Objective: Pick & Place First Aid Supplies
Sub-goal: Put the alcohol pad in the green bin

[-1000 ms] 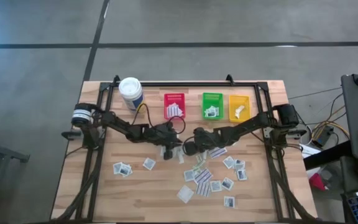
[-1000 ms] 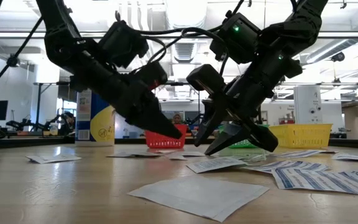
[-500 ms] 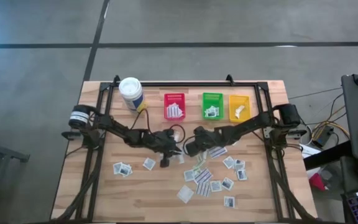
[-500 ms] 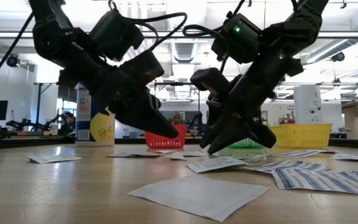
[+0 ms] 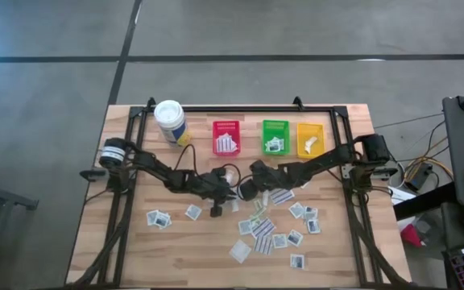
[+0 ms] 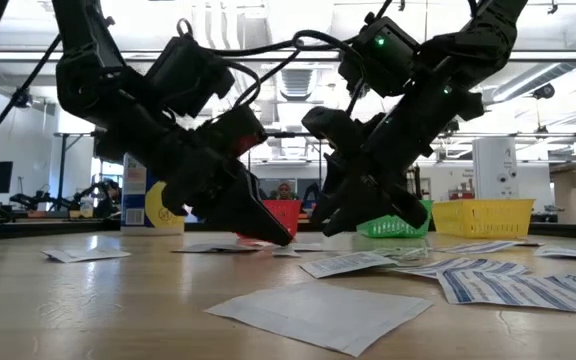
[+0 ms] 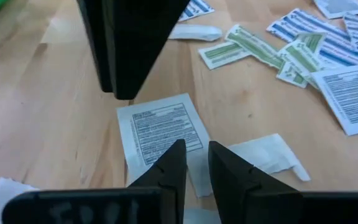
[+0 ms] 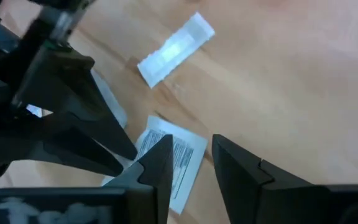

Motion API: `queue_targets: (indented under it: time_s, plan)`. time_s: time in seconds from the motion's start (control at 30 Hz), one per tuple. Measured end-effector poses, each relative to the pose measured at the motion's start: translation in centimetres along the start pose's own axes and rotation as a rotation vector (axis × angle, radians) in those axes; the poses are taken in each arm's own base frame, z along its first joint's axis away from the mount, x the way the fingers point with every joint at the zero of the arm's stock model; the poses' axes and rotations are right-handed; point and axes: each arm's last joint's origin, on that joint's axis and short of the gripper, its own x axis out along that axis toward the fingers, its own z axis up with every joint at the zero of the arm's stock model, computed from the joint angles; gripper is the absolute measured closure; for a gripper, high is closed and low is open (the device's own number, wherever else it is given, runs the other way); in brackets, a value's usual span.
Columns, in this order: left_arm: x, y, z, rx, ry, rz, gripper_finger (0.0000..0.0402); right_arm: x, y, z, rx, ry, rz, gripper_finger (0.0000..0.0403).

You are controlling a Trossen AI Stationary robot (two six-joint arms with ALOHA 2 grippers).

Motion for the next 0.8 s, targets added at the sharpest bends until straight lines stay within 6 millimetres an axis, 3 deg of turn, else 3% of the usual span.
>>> queue_targets:
  time_s: [0.37,0.8]
  plan:
    - [0.7,0.0,-0.9,-0.018,0.018,0.006,0.0337,0.9,-0.6,0.1,0.009,0.005,-0.020,0.0251]
    - [0.8,0.0,-1.0,-0.020,0.022,0.006,0.0337,0.9,-0.3,-0.4,0.131,0.185,0.069,0.0266]
